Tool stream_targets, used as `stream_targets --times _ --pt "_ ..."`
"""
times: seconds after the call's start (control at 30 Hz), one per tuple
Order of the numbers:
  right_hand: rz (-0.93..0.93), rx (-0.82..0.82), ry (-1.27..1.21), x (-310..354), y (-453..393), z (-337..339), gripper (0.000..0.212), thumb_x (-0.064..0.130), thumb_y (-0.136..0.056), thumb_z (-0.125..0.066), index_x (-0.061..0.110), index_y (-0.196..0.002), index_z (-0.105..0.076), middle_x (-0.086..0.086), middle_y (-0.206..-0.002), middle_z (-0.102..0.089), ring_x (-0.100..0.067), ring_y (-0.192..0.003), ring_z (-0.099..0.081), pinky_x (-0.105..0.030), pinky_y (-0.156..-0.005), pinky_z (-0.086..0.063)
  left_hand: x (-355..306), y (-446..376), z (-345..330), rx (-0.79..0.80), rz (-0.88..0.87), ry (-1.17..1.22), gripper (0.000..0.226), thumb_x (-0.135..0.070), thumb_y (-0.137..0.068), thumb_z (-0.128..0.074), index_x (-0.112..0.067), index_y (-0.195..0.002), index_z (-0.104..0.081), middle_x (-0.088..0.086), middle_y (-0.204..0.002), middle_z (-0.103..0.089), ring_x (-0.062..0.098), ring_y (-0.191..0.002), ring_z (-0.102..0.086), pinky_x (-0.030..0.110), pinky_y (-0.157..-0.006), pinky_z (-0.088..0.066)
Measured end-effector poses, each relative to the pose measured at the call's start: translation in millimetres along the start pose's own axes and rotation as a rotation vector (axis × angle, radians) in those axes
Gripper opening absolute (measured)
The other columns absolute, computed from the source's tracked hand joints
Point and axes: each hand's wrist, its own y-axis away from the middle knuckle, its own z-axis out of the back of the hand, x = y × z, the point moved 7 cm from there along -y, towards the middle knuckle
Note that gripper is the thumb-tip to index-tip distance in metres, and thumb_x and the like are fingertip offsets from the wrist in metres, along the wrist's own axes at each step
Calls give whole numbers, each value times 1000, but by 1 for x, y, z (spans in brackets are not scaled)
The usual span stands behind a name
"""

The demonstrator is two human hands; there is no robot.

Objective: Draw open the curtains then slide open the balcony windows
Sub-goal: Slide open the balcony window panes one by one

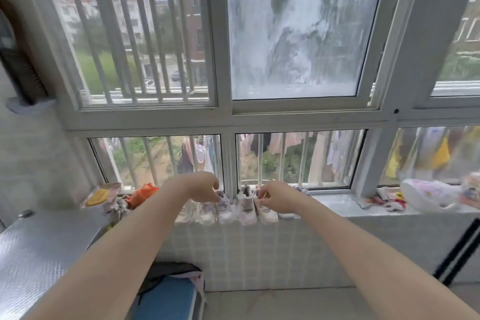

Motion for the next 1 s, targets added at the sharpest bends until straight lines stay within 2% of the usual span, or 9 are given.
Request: stream_targets --times 0.13,0.23,0.37,0.47,0.57,0.67,0.77,0.83,1.0 --pt "-25 -103 -44 -11 -56 21 27 18 -94 -50 10 -112 -67 -10 -110 -69 -25 -98 -63 -33 -81 -50 12 -56 42 -117 -40 32 49 -33 -97 -51 -12 -140 -45 7 -139 -54 24 -123 -53 33 -102 -42" --pt "-42 -176 -106 -26 -102 38 32 17 -95 -45 9 -121 -62 -8 -116 -66 -24 -98 -62 -33 -83 -51 15 -102 57 -158 -65 2 52 -34 -96 -51 -14 -143 -41 5 -145 -47 23 -131 -46 36 -107 -39" --pt "-125 -353 -182 -69 -145 73 34 21 -95 -45 10 -124 -60 -9 -123 -65 -26 -106 -60 -33 -91 -48 -4 -148 91 -275 -117 -32 53 -34 -96 -52 -18 -144 -40 5 -147 -43 24 -134 -42 37 -106 -37" --pt "-190 -479 -215 -120 -169 105 35 20 -95 -47 9 -126 -57 -11 -127 -62 -27 -114 -59 -35 -95 -46 -30 -194 121 -365 -153 -20 50 -35 -93 -54 -19 -139 -46 6 -141 -47 27 -129 -45 44 -104 -42" --pt "-272 -629 -254 -193 -197 150 39 20 -94 -49 7 -131 -53 -12 -131 -58 -29 -120 -53 -36 -98 -42 -74 -253 152 -452 -217 -13 49 -35 -92 -55 -18 -137 -47 6 -140 -47 27 -130 -44 44 -103 -42" --pt "-334 -793 -280 -265 -221 195 39 21 -94 -50 4 -130 -52 -15 -129 -58 -33 -120 -51 -38 -98 -41 -134 -310 190 -591 -340 2 58 -37 -93 -55 -18 -144 -39 5 -146 -41 23 -136 -38 38 -110 -35" --pt "-381 -907 -298 -333 -243 240 39 20 -95 -51 2 -130 -50 -18 -129 -56 -35 -120 -51 -38 -100 -38 -203 -371 226 -685 -441 -25 62 -41 -94 -52 -17 -148 -31 6 -154 -31 22 -145 -22 35 -117 -24" --pt "-444 -939 -314 -381 -254 268 43 20 -94 -51 1 -133 -46 -19 -132 -51 -35 -123 -48 -39 -101 -37 -253 -411 247 -685 -502 -93 64 -42 -95 -50 -19 -150 -27 4 -158 -24 22 -149 -12 35 -119 -15" --pt "-476 -987 -392 -460 -280 312 57 26 -96 -49 3 -144 -29 -16 -148 -36 -31 -137 -34 -40 -112 -29 -352 -474 293 -771 -658 -275 64 -42 -96 -47 -20 -152 -23 3 -160 -17 22 -150 -4 36 -121 -5"
